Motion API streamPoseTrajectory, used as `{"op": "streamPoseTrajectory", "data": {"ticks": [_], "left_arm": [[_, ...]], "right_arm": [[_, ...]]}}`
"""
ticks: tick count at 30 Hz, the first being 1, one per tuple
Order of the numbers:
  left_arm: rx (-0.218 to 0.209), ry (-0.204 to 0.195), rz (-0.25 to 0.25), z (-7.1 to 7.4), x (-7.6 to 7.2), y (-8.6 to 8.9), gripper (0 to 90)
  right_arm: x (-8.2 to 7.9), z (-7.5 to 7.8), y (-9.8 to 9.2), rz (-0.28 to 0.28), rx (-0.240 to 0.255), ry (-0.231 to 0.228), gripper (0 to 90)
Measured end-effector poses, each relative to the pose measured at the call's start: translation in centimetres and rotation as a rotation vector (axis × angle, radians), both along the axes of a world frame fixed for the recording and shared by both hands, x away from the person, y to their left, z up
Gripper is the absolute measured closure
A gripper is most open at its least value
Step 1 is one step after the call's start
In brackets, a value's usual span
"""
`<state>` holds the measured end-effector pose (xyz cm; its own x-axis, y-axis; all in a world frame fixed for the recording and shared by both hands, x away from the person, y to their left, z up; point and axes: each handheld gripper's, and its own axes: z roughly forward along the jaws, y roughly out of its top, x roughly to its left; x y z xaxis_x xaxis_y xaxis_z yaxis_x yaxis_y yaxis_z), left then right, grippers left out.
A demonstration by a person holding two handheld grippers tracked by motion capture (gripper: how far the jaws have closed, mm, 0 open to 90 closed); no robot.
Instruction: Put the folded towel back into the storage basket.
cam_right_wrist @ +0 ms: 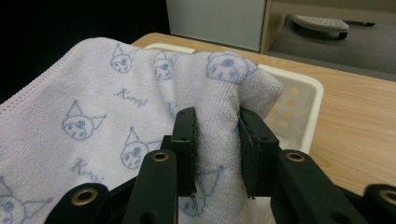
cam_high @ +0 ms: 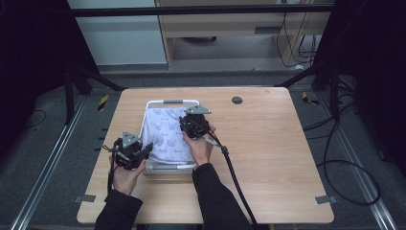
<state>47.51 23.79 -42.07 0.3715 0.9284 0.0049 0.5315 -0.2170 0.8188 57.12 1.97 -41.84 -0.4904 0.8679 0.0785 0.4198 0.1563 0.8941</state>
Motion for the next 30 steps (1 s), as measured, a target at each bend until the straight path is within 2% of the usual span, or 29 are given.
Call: {"op": "streamPoseTrajectory", "data": {"ticks": [5,12,18,20,23,27,30], "left_arm": [[-0.007,0.029,0.004,-0.5,0.3,0.1,74.5],[0.02,0.042,0.005,-1.0,0.6,-0.1,74.1],[0.059,0.058,0.021,-1.4,0.8,-0.1,67.6],[0.062,0.057,0.019,-1.3,0.8,-0.1,63.6],[0.081,0.031,0.031,-1.1,0.6,-0.3,61.6],[0.073,-0.008,0.041,-0.2,0.2,-0.1,60.4],[0.048,-0.038,0.04,0.6,-0.2,0.2,59.7]], "right_arm": [[0.2,-0.5,0.0,0.006,-0.013,0.024,69.7],[0.5,-1.3,0.1,0.006,-0.035,0.05,69.0],[0.7,-1.7,0.2,0.018,-0.075,0.072,63.9],[0.7,-1.7,0.1,0.016,-0.092,0.057,59.7],[0.6,-1.4,-0.1,0.009,-0.088,0.029,55.5],[0.3,-0.7,-0.7,0.009,-0.072,-0.005,50.5],[-0.1,-0.1,-1.4,0.009,-0.05,-0.02,46.2]]}}
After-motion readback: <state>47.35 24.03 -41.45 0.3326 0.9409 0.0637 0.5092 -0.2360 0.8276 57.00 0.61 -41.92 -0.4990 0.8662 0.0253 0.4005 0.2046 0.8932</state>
